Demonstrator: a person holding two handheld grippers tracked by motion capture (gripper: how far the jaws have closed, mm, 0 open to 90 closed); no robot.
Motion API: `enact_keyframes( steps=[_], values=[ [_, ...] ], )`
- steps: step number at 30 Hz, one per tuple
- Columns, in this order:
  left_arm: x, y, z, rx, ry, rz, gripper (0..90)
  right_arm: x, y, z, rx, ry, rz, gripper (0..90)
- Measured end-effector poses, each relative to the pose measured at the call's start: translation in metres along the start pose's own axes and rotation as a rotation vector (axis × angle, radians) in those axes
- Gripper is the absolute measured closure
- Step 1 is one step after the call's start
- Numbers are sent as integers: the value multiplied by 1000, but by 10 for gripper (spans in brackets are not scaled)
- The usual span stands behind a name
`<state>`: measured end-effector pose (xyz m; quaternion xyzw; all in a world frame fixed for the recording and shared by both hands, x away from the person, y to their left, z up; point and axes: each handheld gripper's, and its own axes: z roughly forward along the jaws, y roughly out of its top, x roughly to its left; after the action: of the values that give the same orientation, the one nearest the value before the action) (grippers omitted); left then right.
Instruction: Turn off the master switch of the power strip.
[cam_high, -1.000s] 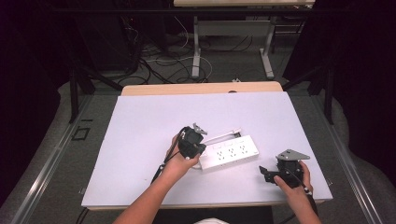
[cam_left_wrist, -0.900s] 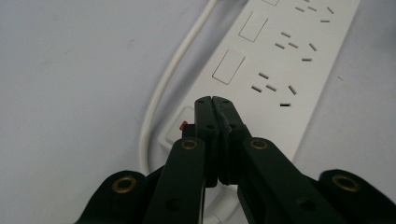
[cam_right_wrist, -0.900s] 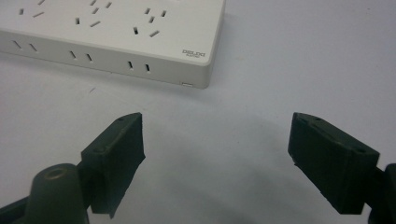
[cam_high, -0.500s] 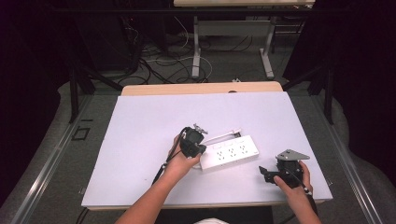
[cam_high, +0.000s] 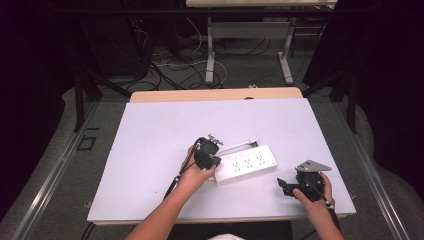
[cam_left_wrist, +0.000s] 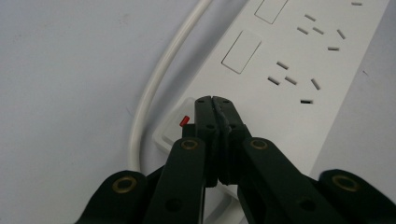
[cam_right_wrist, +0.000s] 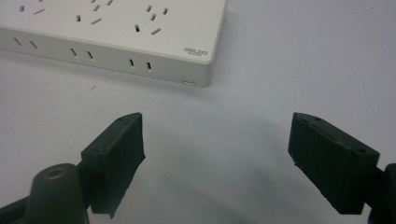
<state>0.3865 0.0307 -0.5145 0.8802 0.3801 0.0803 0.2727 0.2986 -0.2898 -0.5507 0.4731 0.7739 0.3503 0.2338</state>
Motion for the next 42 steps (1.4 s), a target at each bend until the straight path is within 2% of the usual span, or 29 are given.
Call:
enact_keyframes(
  steps=[3, 6, 8, 9, 11, 13, 18, 23, 24, 26, 27, 29, 31, 35, 36, 39, 42],
  values=[
    [-2, 0, 1, -11, 8, 2, 900, 0, 0, 0, -1, 1, -2, 179],
    [-3, 0, 1, -5, 9, -6, 900, 0, 0, 0, 2, 5, 1, 179],
    [-3, 0, 1, 6, 13, 6, 900, 1, 0, 0, 3, 1, -2, 179],
    [-3, 0, 2, -2, 11, -4, 900, 1, 0, -1, 3, 1, -2, 179],
    [-3, -1, 2, -6, 17, 9, 900, 1, 0, -1, 3, 1, -2, 179],
    [-3, -2, 2, -2, 9, 8, 900, 1, 0, -1, 2, -1, -6, 179],
    [-4, -2, 4, -6, 22, 5, 900, 2, 0, 0, 4, 2, 5, 179],
    [1, -3, 3, -12, 5, -10, 900, 2, 0, 0, 3, 1, 3, 179],
    [1, -3, 3, -24, -7, -33, 900, 2, 0, 0, 3, 1, 5, 179],
    [4, -4, 2, -36, 4, -33, 900, 1, 0, 0, 0, 1, -3, 178],
    [5, -4, 1, -33, -7, -47, 900, 0, 0, 0, -6, -4, -10, 179],
    [6, -3, 0, -23, -8, -42, 900, 1, 0, 0, 2, 0, 10, 179],
    [5, -3, 0, -26, -4, -52, 900, 0, 0, 0, 1, 2, -2, 179],
    [4, -3, 0, -28, 4, -56, 900, 1, 0, -1, 1, 4, 8, 179],
    [5, -2, 0, -24, 11, -42, 900, 0, 0, -1, -1, 3, 1, 179],
    [4, -2, 1, -22, 14, -47, 900, 1, 0, 0, 1, 0, 9, 179],
    [4, -2, 0, -21, 10, -50, 900, 0, 0, 0, -3, 3, -6, 178]
  ],
)
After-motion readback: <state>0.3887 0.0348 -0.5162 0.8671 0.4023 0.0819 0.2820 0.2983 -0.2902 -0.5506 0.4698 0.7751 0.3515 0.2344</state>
